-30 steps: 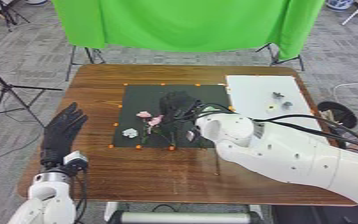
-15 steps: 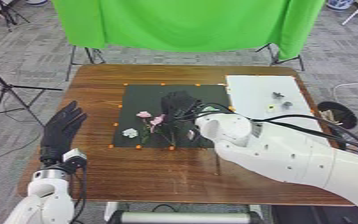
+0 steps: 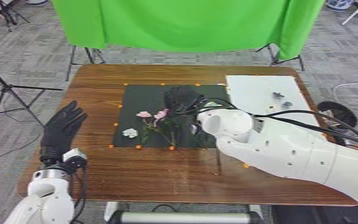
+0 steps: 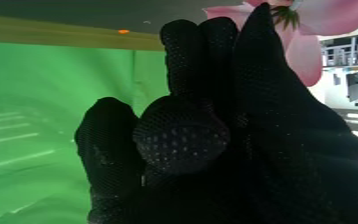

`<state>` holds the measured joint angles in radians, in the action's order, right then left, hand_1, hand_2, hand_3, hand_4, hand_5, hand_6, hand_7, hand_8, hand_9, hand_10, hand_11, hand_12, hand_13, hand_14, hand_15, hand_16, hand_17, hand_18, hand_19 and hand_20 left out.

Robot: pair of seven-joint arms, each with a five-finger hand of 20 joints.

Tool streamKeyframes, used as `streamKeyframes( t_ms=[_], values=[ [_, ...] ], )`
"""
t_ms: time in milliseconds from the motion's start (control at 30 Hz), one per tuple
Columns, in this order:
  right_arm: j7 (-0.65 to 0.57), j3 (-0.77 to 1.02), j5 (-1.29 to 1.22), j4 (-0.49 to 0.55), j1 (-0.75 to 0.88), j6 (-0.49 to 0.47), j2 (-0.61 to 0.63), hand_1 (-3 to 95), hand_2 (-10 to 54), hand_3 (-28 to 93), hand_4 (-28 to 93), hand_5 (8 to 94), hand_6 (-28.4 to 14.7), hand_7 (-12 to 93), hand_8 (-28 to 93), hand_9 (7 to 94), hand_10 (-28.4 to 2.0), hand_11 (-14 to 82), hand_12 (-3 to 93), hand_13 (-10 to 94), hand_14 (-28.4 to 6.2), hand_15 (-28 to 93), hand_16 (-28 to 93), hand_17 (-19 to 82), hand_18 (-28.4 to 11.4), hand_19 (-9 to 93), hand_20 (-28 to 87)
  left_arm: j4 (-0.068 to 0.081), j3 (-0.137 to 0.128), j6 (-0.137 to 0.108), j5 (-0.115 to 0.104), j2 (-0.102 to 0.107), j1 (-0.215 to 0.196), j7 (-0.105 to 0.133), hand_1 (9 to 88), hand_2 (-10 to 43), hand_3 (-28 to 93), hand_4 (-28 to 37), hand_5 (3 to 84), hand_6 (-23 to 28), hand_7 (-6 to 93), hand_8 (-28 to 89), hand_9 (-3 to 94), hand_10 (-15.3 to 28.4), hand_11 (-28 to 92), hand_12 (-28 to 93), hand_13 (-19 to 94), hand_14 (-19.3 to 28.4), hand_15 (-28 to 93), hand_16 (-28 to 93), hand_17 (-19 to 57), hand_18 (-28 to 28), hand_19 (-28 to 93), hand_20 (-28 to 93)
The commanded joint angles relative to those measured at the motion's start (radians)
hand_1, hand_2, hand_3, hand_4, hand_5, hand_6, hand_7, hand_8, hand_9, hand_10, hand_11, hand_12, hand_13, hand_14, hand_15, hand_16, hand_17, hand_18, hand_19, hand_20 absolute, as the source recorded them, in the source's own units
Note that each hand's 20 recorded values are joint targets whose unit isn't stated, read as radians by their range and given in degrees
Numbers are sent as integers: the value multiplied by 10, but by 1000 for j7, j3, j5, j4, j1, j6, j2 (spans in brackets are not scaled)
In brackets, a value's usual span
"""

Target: Arrange flowers

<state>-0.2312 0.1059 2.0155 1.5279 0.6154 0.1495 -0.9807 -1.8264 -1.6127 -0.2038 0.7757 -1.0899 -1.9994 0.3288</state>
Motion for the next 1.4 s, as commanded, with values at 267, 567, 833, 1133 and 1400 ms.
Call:
streamKeyframes(
  t_ms=[267, 567, 833, 1133, 1400],
  values=[
    [6, 0, -61, 38, -15, 41, -8, 527, -33, 618, -231, 785, 36, 199, 18, 809, -90, 129, 169, 912, -19, 651, 265, 658, -138, 932, 595, -7, 4, 3, 2, -8, -12, 0, 319, -95, 652, -283, 454, -14, 168, -93, 401, 106, 163, 104, 352, 137, 180, -4, 93, 96, 23, 189],
    [14, -15, -73, 65, -7, 28, -13, 528, -33, 616, -231, 785, 35, 198, 19, 809, -90, 128, 170, 912, -18, 651, 266, 659, -138, 932, 595, -17, 16, -4, 6, -2, -14, -3, 320, -95, 652, -283, 454, -13, 166, -93, 399, 105, 161, 104, 350, 137, 180, -4, 93, 96, 23, 189],
    [17, -13, -63, 43, 12, 0, -25, 528, -32, 614, -230, 785, 36, 197, 18, 809, -89, 128, 169, 913, -19, 651, 266, 660, -138, 932, 596, -18, 23, -7, 6, 0, -12, -11, 321, -95, 652, -283, 453, -15, 167, -93, 395, 104, 160, 105, 342, 138, 183, 0, 92, 96, 23, 189],
    [7, -4, -35, 5, 18, -12, -22, 528, -30, 613, -233, 783, 37, 195, 14, 806, -89, 127, 166, 912, -20, 651, 267, 659, -138, 932, 597, -18, 41, -18, 4, 8, -4, -9, 321, -95, 653, -283, 453, -15, 166, -93, 391, 103, 159, 106, 338, 139, 182, 2, 90, 96, 22, 188],
    [-3, -1, -40, 4, 5, -2, -13, 525, -30, 615, -233, 781, 38, 199, 13, 804, -88, 128, 162, 913, -20, 650, 267, 658, -138, 932, 597, -25, 41, -20, 4, 8, -12, -2, 322, -95, 651, -283, 452, -15, 165, -93, 390, 103, 159, 106, 336, 140, 183, 5, 90, 96, 22, 189]
  ],
)
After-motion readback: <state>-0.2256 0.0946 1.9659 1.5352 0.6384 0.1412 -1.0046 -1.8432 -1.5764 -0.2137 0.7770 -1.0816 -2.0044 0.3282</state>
